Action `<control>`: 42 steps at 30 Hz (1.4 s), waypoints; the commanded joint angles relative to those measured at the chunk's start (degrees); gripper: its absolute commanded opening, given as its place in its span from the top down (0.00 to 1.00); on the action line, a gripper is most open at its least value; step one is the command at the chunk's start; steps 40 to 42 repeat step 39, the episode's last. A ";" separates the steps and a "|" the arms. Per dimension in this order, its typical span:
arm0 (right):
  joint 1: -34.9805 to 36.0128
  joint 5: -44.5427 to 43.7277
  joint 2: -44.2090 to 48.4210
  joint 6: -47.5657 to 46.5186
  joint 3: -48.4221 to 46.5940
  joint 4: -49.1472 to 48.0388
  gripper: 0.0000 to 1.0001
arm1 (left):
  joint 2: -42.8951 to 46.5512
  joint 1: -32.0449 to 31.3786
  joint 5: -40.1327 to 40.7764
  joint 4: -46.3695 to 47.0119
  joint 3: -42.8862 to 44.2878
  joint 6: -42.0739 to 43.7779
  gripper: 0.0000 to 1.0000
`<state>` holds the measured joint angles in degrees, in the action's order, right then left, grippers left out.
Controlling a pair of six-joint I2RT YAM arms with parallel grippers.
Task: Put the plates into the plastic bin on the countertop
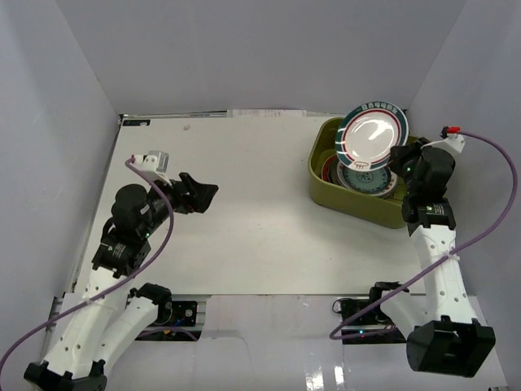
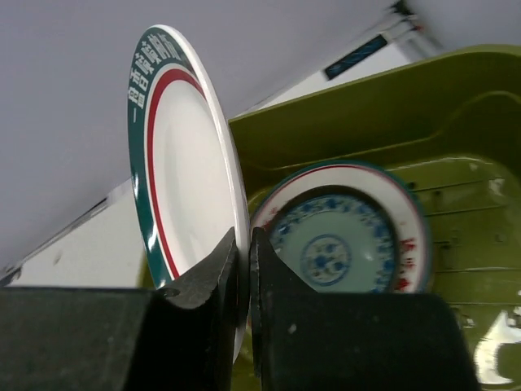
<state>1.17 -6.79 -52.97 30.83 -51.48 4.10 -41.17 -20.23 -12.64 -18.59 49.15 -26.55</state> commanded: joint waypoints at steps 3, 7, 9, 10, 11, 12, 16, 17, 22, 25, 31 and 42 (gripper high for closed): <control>-10.74 5.53 -5.29 3.97 2.17 -2.78 0.92 | 5.57 -0.07 9.13 -6.73 -8.44 5.90 0.02; -15.75 11.26 -7.24 7.48 7.96 -4.61 0.92 | 5.14 0.01 8.61 -5.58 -9.77 6.24 0.02; -16.11 11.53 -7.06 8.45 9.90 -5.85 0.87 | 4.61 0.01 8.08 -5.06 -9.59 6.33 0.02; -16.20 11.10 -6.88 8.54 10.87 -5.59 0.76 | 4.43 0.01 7.90 -4.79 -9.68 6.42 0.02; -16.20 10.48 -6.71 8.46 11.05 -5.33 0.61 | 4.26 -0.07 7.64 -4.88 -9.68 6.51 0.02; -16.20 9.09 -6.45 7.85 11.05 -4.98 0.30 | 4.08 0.01 7.29 -4.79 -9.60 6.59 0.02; -16.20 4.42 -2.51 5.48 8.51 0.12 0.10 | 4.95 0.01 7.28 -4.70 -9.51 6.86 0.02; -16.29 3.37 -1.71 5.03 7.37 1.43 0.10 | 5.04 -0.07 7.37 -4.70 -9.51 6.94 0.02; -16.11 1.51 5.41 4.15 3.85 5.74 0.10 | 4.96 -0.07 4.74 -4.44 -6.71 4.84 0.02; -16.11 8.78 9.79 6.08 3.58 5.14 0.10 | 4.61 -0.07 0.18 -3.04 -3.37 2.91 0.02; -16.11 36.73 14.65 11.44 0.79 -3.12 0.10 | 3.99 -0.07 -6.25 -0.75 6.30 -0.44 0.02; -14.71 41.66 21.68 11.79 -6.18 -1.89 0.10 | 7.06 0.01 -7.13 -0.31 11.24 -3.07 0.02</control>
